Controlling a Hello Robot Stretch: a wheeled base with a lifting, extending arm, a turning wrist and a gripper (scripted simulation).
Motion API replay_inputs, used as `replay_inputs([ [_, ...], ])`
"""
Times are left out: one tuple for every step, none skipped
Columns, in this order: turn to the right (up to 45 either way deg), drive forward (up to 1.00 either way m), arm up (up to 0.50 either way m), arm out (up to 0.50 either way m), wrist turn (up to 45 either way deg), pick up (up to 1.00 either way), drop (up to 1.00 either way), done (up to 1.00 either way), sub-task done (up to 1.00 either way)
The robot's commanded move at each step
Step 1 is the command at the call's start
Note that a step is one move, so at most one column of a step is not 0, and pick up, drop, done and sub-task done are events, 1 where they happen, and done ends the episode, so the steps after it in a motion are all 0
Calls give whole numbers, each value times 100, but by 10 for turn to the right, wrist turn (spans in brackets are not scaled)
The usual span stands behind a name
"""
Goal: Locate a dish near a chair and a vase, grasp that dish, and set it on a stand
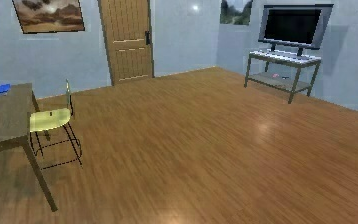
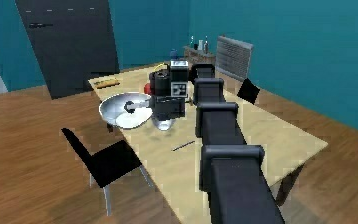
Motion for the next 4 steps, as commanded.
replay_inputs([
  [0,0,0,0,-450,0,0,0,0],
  [0,0,0,0,-450,0,0,0,0],
  [0,0,0,0,-180,0,0,0,0],
  [0,0,0,-26,0,0,0,0,0],
])
